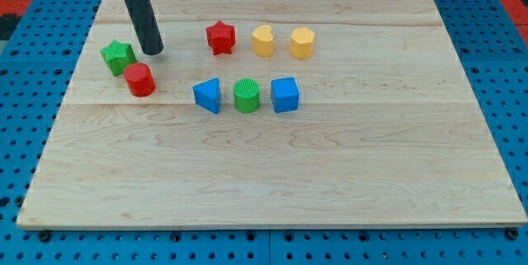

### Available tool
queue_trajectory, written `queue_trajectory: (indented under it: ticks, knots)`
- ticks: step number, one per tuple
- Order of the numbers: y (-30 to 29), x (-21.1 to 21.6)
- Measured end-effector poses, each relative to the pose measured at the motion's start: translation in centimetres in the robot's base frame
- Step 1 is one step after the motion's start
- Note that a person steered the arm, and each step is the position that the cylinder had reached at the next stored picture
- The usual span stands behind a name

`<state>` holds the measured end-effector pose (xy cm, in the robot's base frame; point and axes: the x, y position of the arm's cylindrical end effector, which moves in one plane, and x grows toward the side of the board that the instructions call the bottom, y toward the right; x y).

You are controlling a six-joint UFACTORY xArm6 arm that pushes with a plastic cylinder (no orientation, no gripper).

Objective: Push the red star closer to the green circle

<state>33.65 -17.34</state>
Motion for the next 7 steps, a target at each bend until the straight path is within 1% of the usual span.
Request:
queue_trajectory:
  ticks: [2,7]
  knots:
    - [0.8,-1.3]
    - [1.2,-1.3]
